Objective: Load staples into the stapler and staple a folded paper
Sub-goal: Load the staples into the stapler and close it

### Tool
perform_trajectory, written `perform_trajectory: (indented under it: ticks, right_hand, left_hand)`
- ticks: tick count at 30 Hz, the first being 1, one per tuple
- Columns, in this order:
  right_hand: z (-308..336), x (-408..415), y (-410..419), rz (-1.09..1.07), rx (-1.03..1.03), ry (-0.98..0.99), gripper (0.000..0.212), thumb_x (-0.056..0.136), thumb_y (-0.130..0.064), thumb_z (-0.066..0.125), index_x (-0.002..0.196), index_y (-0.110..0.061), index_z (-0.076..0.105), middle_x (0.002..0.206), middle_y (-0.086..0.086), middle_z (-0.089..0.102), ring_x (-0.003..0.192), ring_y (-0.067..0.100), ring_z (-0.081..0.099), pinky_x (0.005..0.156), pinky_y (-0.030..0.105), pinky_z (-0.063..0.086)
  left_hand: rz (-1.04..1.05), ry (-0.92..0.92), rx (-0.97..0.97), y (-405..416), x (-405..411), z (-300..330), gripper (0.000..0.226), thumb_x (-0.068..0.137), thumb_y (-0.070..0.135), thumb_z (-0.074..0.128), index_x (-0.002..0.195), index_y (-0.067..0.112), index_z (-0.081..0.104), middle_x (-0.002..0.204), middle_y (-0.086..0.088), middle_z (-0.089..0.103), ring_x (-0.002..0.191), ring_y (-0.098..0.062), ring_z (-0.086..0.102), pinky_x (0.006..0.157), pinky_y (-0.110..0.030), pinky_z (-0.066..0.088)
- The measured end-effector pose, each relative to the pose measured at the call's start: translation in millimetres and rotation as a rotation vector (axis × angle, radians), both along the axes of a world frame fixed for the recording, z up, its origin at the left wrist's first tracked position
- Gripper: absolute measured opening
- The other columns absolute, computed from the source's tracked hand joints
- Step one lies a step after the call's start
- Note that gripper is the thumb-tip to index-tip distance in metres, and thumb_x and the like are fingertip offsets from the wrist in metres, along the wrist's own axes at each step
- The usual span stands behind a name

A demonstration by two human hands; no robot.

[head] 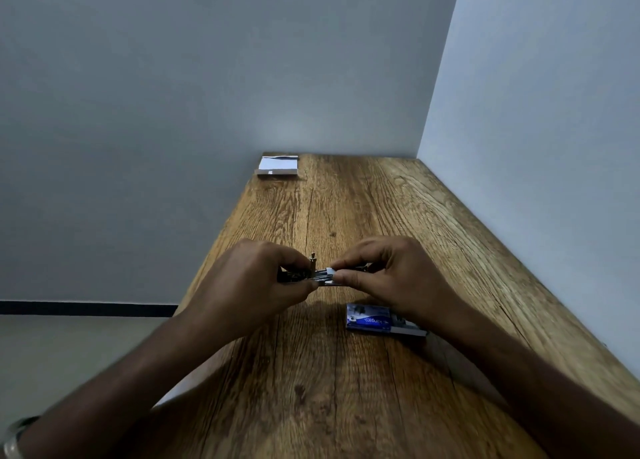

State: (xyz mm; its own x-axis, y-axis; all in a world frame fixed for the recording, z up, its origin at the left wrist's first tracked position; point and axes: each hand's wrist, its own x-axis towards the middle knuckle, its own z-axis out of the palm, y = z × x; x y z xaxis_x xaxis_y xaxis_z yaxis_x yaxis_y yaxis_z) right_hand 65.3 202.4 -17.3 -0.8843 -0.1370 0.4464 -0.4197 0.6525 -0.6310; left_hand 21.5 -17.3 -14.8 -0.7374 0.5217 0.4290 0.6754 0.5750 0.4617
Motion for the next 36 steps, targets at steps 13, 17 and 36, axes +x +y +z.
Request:
perform_trajectory:
  ticks: [13, 17, 36]
  right_hand:
    - [2.9, 2.9, -1.4, 0.12, 0.303, 0.164, 0.022, 0.086, -0.014, 0.075, 0.108, -0.018, 0.077, 0.099, -0.001, 0.074, 0.086, 0.012, 0.068, 0.07, 0.037, 0.059]
    - [6.2, -0.7, 2.6, 0.175, 0.264, 0.099, 0.02, 0.085, -0.015, 0.077, 0.105, -0.016, 0.079, 0.1, 0.0, 0.074, 0.089, 0.012, 0.068, 0.074, 0.037, 0.058]
    - [-0.2, -2.7, 41.5, 0.091, 0.059, 0.044, 0.015, 0.082, -0.01, 0.077, 0.096, -0.016, 0.081, 0.097, -0.005, 0.076, 0.09, 0.011, 0.07, 0.068, 0.022, 0.054]
  left_hand:
    - [-0.029, -0.031, 0.003, -3.2, -3.4, 1.0, 0.026, 0.078, 0.039, 0.075, 0.101, 0.027, 0.077, 0.085, 0.014, 0.075, 0.072, 0.003, 0.066, 0.065, -0.023, 0.058]
    - [-0.043, -0.044, -0.005, -4.5, -5.0, 0.3, 0.026, 0.078, 0.038, 0.076, 0.101, 0.028, 0.077, 0.085, 0.015, 0.074, 0.073, 0.004, 0.065, 0.062, -0.016, 0.052]
    - [-0.061, -0.055, 0.024, -7.6, -12.1, 0.9, 0.02, 0.078, 0.042, 0.074, 0.095, 0.031, 0.078, 0.07, 0.022, 0.067, 0.071, 0.006, 0.062, 0.054, -0.012, 0.04]
